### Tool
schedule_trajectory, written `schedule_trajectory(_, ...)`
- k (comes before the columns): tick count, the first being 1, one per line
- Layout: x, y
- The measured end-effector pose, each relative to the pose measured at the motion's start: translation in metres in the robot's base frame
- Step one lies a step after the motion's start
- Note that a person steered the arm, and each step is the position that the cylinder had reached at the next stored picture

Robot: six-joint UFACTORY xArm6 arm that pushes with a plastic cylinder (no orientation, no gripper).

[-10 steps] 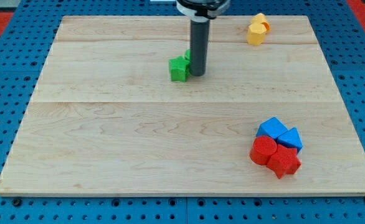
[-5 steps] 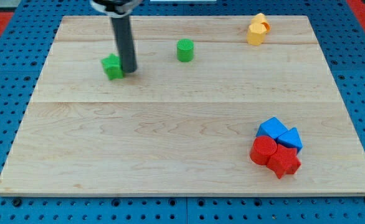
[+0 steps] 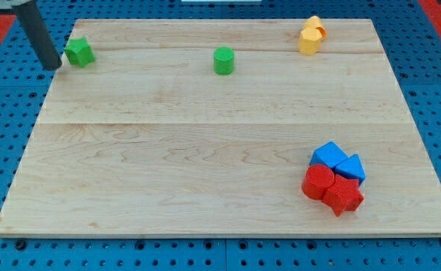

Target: Move green circle near green star

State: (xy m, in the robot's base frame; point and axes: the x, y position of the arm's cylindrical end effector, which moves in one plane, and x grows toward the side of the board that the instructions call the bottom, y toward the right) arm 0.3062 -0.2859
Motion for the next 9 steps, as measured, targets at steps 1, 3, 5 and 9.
schedule_trajectory(1,-0.01,0.046)
schedule_trajectory(3,-0.041,0.053)
schedule_trajectory(5,-0.042,0.151)
schedule_trajectory(9,0.019,0.321)
